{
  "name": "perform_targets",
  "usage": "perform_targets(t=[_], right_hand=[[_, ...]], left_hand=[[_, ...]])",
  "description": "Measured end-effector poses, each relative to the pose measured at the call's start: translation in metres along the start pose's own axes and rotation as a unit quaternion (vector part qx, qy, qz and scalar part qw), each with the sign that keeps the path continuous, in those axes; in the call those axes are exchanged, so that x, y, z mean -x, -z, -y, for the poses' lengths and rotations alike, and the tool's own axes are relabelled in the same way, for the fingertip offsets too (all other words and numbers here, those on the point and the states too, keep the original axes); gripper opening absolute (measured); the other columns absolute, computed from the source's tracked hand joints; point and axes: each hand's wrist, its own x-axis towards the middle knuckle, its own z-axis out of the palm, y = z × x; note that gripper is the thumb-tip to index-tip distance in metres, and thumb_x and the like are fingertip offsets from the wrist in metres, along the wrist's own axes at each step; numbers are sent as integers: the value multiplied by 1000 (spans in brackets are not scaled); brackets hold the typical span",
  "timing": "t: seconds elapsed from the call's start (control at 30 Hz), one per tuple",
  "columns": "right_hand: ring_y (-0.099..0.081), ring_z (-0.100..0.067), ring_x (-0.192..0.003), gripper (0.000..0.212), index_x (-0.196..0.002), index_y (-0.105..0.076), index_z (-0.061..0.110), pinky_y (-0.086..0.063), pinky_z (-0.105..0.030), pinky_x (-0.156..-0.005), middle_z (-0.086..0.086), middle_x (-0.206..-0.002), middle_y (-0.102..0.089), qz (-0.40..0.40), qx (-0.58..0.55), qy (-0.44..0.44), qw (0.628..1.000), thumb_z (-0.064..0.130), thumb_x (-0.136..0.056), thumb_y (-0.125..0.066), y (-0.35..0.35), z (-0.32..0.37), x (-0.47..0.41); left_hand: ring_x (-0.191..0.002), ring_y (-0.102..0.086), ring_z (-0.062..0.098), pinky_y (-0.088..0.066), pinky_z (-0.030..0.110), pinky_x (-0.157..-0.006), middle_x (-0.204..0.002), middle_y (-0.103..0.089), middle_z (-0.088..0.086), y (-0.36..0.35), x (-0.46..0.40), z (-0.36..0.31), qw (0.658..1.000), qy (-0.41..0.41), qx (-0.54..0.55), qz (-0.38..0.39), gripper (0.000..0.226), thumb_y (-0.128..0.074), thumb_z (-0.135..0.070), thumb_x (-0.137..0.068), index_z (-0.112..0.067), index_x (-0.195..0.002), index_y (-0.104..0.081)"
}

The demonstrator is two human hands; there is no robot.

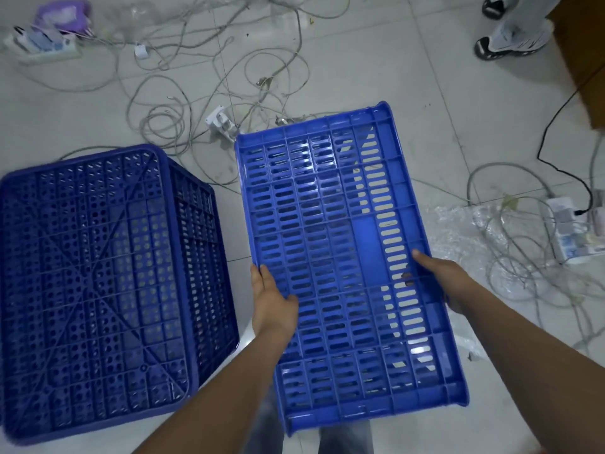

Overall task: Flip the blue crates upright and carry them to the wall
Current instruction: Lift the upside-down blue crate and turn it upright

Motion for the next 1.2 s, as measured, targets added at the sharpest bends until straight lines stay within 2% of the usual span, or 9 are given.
perform_targets(t=[0.1, 0.27, 0.47, 0.53, 0.6, 0.67, 0.93, 1.03, 1.2], right_hand=[[-68, -29, -95, 96, -105, -69, 11, -54, -46, -89, -11, -103, -73, 89, 34, 13, 995, 64, -27, -87, -4, 17, 20], [-70, -13, -64, 20, -102, -66, 4, -57, -18, -54, -9, -88, -70, 99, 52, 107, 988, 12, -84, -69, -38, 26, 40], [-65, -29, -76, 11, -89, -62, 7, -57, -48, -75, -16, -88, -67, 39, 95, 222, 970, 2, -82, -68, -87, 31, 75], [-64, -34, -73, 13, -92, -61, 2, -55, -50, -72, -15, -81, -65, 5, 152, 258, 954, 5, -81, -68, -98, 30, 85], [-57, -31, -65, 15, -92, -58, 4, -47, -42, -64, -6, -68, -56, -29, 230, 283, 931, 12, -82, -67, -103, 27, 92], [-48, -27, -63, 17, -86, -53, 9, -39, -35, -59, -1, -61, -46, -56, 307, 299, 902, 19, -85, -65, -103, 23, 95], [-49, -29, -67, 26, -80, -40, 13, -28, -31, -59, -10, -77, -55, -70, 446, 358, 817, 22, -86, -63, -97, -13, 90], [-60, -25, -54, 47, -68, -41, 20, -26, -26, -45, -4, -63, -61, -56, 511, 405, 756, 23, -57, -87, -98, -30, 86], [-62, -17, -46, 49, -67, -56, 22, -40, -20, -34, 3, -56, -60, 11, 562, 373, 738, 28, -36, -93, -93, -65, 70]], left_hand=[[-107, -60, 22, -36, 18, -41, -159, 22, -13, 7, -3, 4, 999, 18, -34, -10, 82, -48, -21, -97, -21, -154, 10], [-75, -60, 20, -44, 28, -49, -161, 18, -8, 34, -14, 12, 995, 71, -65, -18, 79, -47, -31, -97, -22, -155, 6], [-56, -40, 11, -39, 29, -54, -159, -22, 12, 73, -25, 26, 995, 95, -25, 3, 62, -44, -25, -101, -13, -154, -15], [-87, -59, 17, -47, 34, -77, -160, -21, 7, 81, -25, 18, 998, 60, -11, 8, 61, -43, -29, -101, -13, -154, -17], [-137, -39, 27, -35, 43, -109, -162, -17, 3, 86, -23, -1, 996, 46, 71, 10, 63, -42, -37, -100, -17, -154, -17], [-146, -24, 25, -25, 46, -116, -162, -17, 0, 88, -24, -26, 983, 28, 179, 14, 63, -40, -43, -99, -20, -154, -18], [-145, -25, 25, -29, 55, -113, -160, -20, -3, 85, -48, -92, 939, 18, 342, 35, 81, -51, -57, -88, -24, -154, -16], [-133, -40, 35, -41, 52, -104, -153, -30, 8, 74, -64, -91, 940, 124, 316, -44, 95, -64, -50, -83, -16, -153, -10], [-101, -55, 29, -48, 36, -82, -117, -57, 15, 74, -72, -29, 902, 239, 357, -47, 53, -53, -15, -91, -5, -142, -40]])
